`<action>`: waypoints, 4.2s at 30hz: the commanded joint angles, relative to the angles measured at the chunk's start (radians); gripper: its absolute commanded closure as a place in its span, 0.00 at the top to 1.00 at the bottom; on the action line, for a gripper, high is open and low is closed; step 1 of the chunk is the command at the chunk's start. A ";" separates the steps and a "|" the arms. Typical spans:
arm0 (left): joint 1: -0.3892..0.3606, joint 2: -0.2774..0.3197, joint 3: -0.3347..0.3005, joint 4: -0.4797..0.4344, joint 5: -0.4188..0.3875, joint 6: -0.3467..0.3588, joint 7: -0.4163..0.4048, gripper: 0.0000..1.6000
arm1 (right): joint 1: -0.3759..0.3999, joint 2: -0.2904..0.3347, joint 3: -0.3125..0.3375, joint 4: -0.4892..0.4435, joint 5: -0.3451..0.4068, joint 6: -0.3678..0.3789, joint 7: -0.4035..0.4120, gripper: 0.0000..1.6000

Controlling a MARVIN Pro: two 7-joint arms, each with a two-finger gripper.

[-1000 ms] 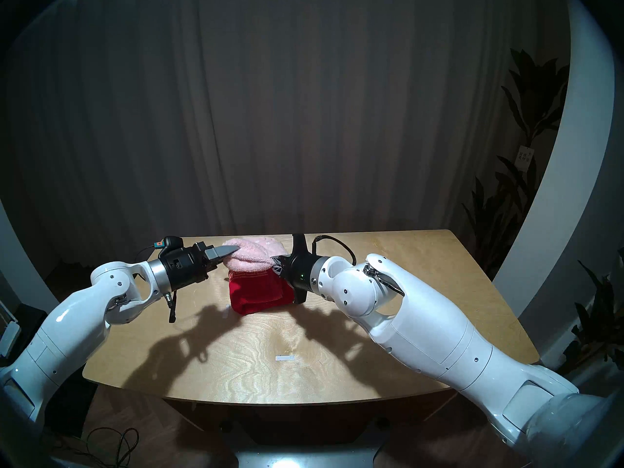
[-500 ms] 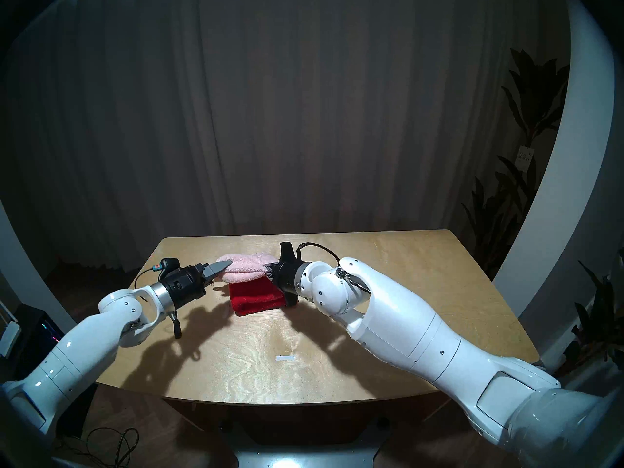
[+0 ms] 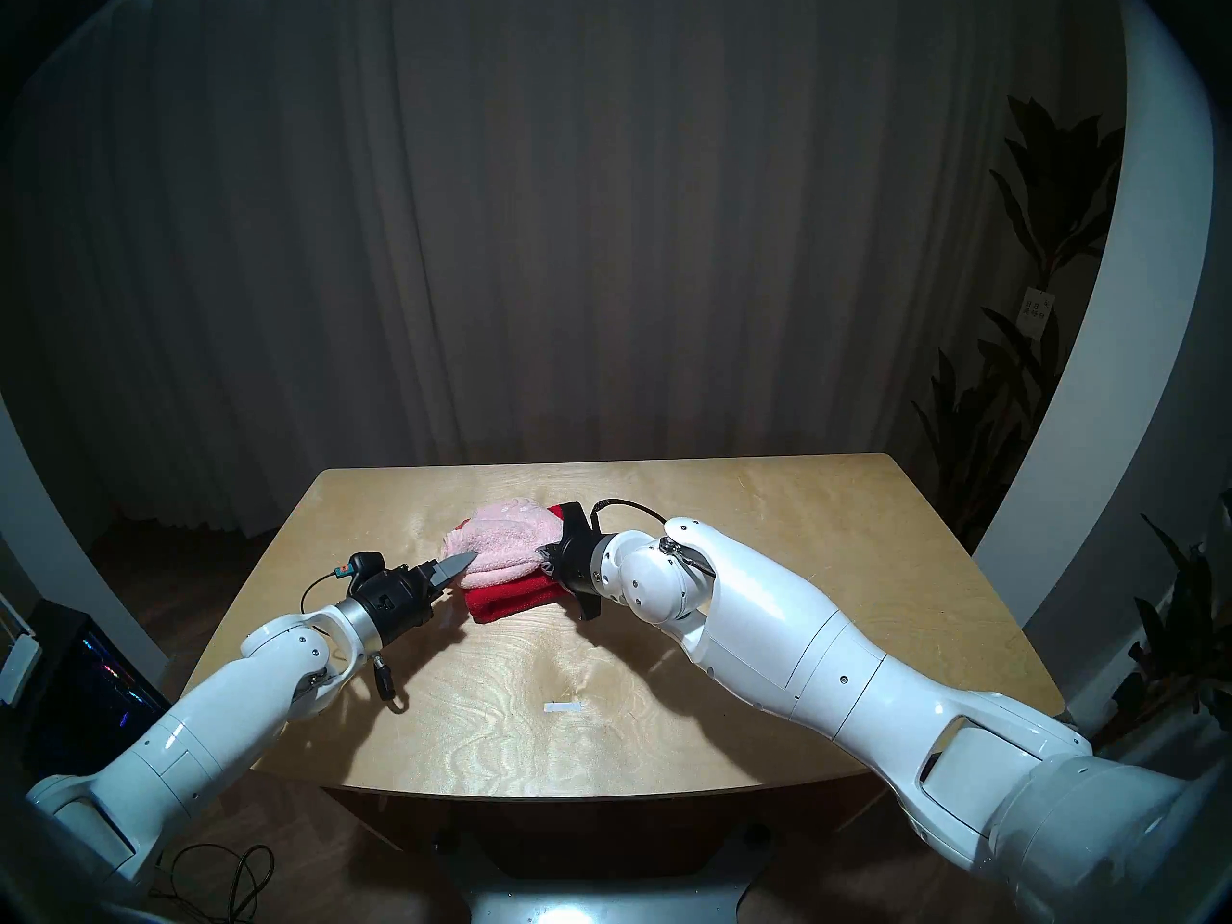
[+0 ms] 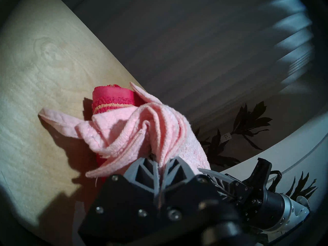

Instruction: Fold each towel twice and stack them on table

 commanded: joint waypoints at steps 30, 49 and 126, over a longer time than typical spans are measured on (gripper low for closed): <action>0.125 0.089 -0.040 -0.202 -0.052 -0.001 0.082 0.50 | 0.002 0.058 0.010 -0.033 0.005 0.014 -0.068 0.00; 0.130 0.111 -0.060 -0.220 -0.071 -0.015 0.069 0.47 | 0.009 0.114 0.014 -0.087 0.016 0.062 -0.103 0.00; 0.326 0.208 -0.171 -0.337 -0.053 -0.126 0.098 1.00 | -0.037 0.278 0.040 -0.281 0.095 0.080 -0.233 1.00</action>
